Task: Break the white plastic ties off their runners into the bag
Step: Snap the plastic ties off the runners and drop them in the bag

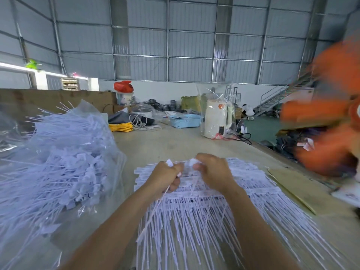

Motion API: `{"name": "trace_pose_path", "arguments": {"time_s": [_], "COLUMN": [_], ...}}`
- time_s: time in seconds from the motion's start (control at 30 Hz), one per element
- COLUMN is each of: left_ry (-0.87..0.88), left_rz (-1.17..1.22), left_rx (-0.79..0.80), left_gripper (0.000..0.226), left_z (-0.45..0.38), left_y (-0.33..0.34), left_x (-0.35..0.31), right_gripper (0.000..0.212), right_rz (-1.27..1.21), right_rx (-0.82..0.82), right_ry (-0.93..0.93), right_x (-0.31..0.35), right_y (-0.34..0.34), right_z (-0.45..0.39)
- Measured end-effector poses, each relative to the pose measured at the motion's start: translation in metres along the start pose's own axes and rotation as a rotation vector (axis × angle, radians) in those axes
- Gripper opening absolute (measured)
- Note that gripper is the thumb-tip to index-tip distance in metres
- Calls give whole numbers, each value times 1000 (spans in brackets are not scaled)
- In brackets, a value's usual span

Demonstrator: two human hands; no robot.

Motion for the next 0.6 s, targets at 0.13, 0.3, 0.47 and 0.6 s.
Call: {"name": "trace_pose_path", "arguments": {"time_s": [0.13, 0.3, 0.47, 0.6], "left_ry": [-62, 57, 122, 114], "left_rz": [218, 411, 396, 365], "left_rx": [106, 45, 196, 206], "left_gripper": [48, 37, 67, 66], "left_z": [2, 1, 2, 2], "left_y": [-11, -6, 9, 13], "left_x": [2, 7, 2, 3], "right_gripper": [28, 32, 6, 26], "right_rz": [-549, -791, -644, -520], "right_rx": [-149, 37, 170, 114], "right_ry": [89, -150, -192, -144], "right_x": [-27, 10, 35, 36], "right_y": [-31, -41, -20, -9], "right_z": [10, 11, 6, 3]}}
Point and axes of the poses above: each hand's wrist, its own z-axis away from the middle knuckle, its own y-axis out of the palm, x = y × z, the point moved 1 cm from there along -z, towards the middle knuckle, and after that the axes turned 11 degrees about x, right-handed, at the moved point
